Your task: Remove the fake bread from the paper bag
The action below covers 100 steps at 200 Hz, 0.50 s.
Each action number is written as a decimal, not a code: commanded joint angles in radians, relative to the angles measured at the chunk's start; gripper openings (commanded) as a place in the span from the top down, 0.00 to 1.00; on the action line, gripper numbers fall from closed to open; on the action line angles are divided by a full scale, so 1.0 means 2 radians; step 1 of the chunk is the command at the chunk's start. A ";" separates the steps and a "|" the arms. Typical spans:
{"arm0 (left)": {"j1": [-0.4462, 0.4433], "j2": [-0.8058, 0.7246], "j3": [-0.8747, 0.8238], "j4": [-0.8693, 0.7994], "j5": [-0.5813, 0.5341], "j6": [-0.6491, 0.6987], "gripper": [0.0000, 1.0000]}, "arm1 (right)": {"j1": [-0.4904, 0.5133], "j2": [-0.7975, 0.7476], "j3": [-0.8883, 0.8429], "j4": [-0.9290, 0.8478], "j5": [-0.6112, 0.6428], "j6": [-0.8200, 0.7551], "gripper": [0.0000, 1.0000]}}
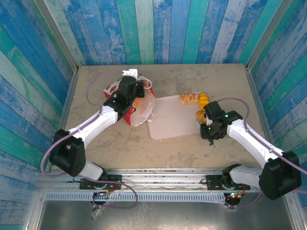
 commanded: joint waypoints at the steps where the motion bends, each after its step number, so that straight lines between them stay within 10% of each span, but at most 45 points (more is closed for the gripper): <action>1: -0.001 -0.049 -0.007 0.012 -0.005 -0.013 0.97 | -0.004 -0.011 -0.004 -0.016 0.016 0.011 0.65; 100: -0.001 -0.048 -0.008 0.014 0.005 -0.013 0.97 | -0.005 -0.034 -0.012 -0.023 0.025 0.027 0.64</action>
